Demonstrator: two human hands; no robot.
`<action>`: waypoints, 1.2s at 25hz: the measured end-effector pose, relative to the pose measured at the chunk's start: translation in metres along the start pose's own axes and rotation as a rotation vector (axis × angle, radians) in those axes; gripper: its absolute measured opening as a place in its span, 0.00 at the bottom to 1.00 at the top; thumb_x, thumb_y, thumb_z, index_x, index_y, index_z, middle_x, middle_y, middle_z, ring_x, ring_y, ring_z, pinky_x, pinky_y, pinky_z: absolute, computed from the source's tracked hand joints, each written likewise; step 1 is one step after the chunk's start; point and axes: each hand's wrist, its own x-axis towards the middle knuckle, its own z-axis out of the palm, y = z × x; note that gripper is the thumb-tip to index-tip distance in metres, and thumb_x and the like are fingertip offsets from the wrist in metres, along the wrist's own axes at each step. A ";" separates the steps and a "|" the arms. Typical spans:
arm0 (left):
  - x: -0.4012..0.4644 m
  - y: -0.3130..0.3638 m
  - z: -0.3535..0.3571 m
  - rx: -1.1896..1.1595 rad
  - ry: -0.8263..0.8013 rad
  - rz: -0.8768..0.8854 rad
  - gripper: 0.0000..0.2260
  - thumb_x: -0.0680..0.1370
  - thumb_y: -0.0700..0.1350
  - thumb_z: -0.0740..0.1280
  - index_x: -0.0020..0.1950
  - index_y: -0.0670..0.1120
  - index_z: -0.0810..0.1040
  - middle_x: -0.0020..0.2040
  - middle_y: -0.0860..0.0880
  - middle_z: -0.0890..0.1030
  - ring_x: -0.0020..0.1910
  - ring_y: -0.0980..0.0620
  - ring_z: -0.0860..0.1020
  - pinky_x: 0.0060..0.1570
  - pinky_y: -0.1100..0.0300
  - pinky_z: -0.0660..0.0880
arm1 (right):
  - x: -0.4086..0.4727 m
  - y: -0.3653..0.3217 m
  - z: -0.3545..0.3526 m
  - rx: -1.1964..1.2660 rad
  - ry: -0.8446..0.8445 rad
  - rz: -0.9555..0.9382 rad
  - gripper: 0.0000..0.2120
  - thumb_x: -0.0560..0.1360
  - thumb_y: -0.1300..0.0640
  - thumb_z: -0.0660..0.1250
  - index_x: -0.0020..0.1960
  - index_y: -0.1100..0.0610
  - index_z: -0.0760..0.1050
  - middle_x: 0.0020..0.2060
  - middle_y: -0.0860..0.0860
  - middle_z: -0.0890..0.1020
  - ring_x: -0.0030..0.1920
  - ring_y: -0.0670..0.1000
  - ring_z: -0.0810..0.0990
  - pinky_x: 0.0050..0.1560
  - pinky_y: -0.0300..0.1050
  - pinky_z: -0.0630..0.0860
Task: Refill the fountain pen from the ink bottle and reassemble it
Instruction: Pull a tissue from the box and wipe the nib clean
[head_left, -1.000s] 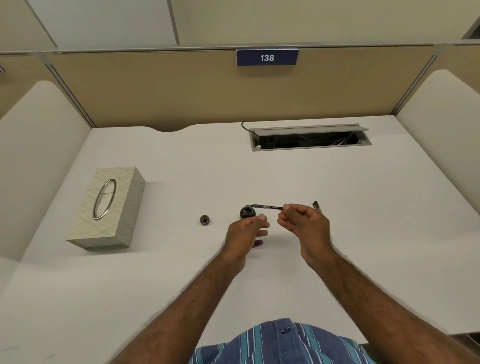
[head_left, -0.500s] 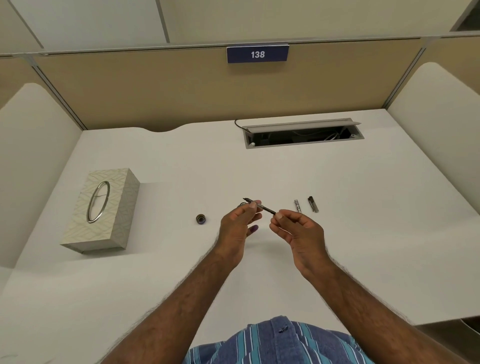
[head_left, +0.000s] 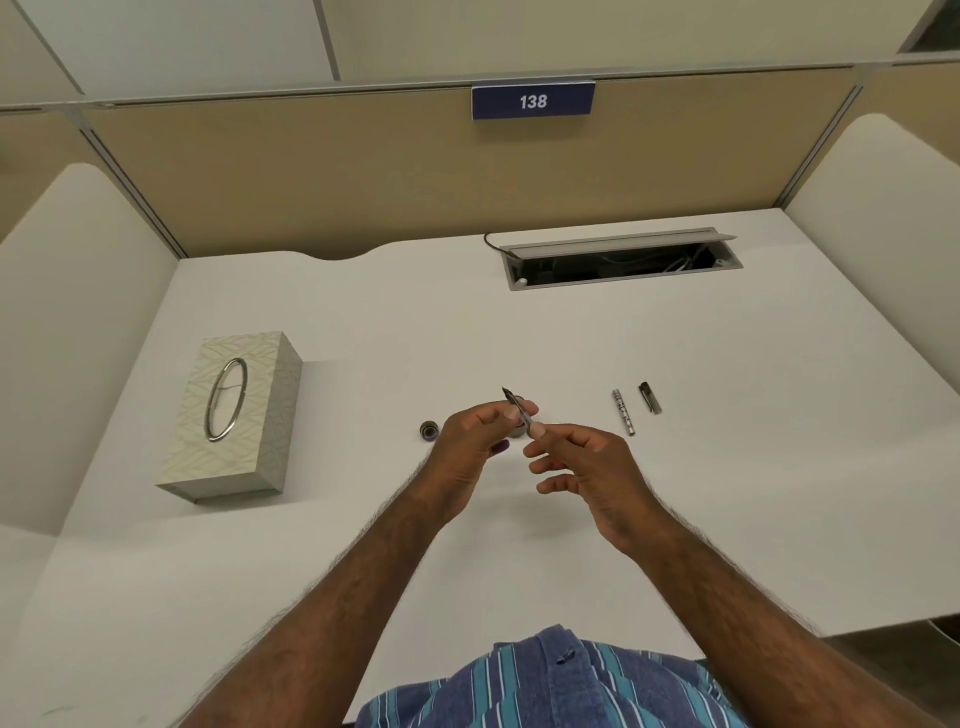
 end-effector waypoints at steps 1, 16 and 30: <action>-0.002 0.001 -0.006 0.014 -0.014 0.000 0.12 0.84 0.47 0.64 0.60 0.46 0.86 0.64 0.54 0.85 0.66 0.52 0.80 0.69 0.46 0.71 | 0.000 0.000 0.005 -0.019 -0.013 0.002 0.11 0.78 0.51 0.76 0.52 0.59 0.89 0.45 0.57 0.89 0.44 0.53 0.85 0.44 0.50 0.84; -0.036 0.032 -0.122 0.179 0.172 0.085 0.13 0.86 0.49 0.63 0.60 0.46 0.86 0.56 0.49 0.88 0.52 0.50 0.87 0.55 0.49 0.81 | 0.027 -0.001 0.112 0.004 -0.136 -0.028 0.08 0.80 0.55 0.74 0.51 0.60 0.88 0.42 0.54 0.88 0.44 0.53 0.82 0.45 0.48 0.79; -0.035 0.022 -0.348 1.152 0.826 0.082 0.09 0.78 0.51 0.70 0.52 0.49 0.87 0.56 0.45 0.84 0.58 0.38 0.80 0.57 0.42 0.76 | 0.061 -0.014 0.163 0.002 -0.239 0.023 0.09 0.78 0.55 0.76 0.52 0.61 0.88 0.42 0.54 0.87 0.44 0.53 0.81 0.46 0.50 0.78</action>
